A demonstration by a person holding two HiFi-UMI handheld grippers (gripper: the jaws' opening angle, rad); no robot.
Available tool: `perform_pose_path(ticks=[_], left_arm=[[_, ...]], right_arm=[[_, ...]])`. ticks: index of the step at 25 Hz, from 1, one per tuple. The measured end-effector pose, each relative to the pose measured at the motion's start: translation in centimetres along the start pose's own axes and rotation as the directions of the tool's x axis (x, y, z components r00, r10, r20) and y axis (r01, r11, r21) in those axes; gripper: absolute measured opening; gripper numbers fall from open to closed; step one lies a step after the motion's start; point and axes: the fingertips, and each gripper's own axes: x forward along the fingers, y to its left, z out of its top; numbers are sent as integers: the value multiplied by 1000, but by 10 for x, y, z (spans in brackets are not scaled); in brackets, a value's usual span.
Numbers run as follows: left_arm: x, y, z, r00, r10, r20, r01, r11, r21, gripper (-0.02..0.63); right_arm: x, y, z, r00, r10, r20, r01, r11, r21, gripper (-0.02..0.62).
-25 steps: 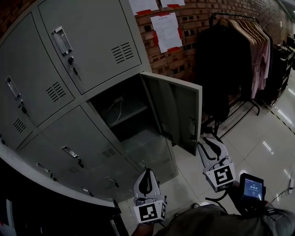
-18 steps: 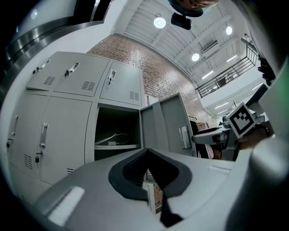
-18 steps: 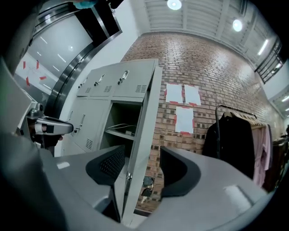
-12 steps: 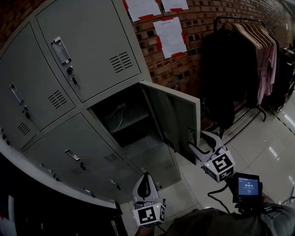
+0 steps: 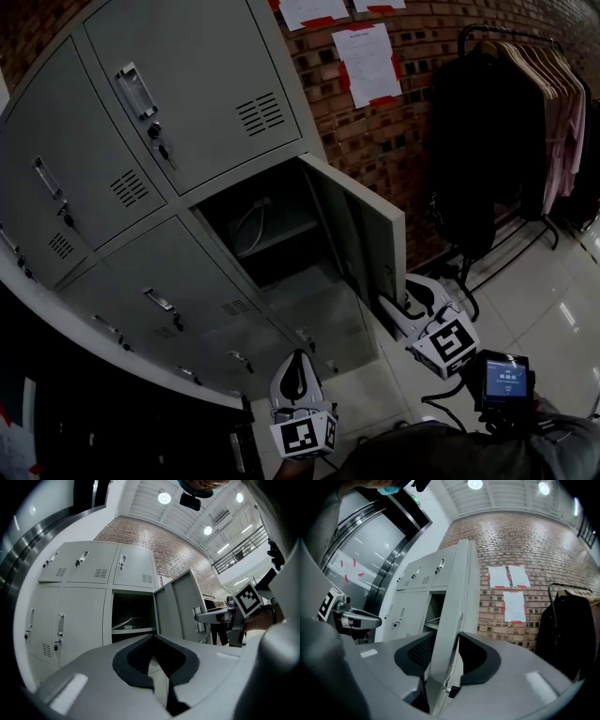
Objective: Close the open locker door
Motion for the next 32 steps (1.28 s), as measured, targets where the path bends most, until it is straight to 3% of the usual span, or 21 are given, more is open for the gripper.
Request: perform_pose_path(ticks=[9,16,21,32], left_arm=[[-14,-1,0,998,68,-15,-68,997,27,2],[-33,17,0,992,121,-20,-120,992,47,2],[-34,46,3,992,125,8,-125,990,57,2],[-20,131,-13,998,67,3,-67,997,44,2]], right_arm=[[7,48,10,980,194,50,-195,981,18,179],[24,84,19,956,276,100,-282,958,50,186],[46,108,20,950,295,97,-299,954,29,176],[117,156,21,966,245,84,-247,969,15,176]])
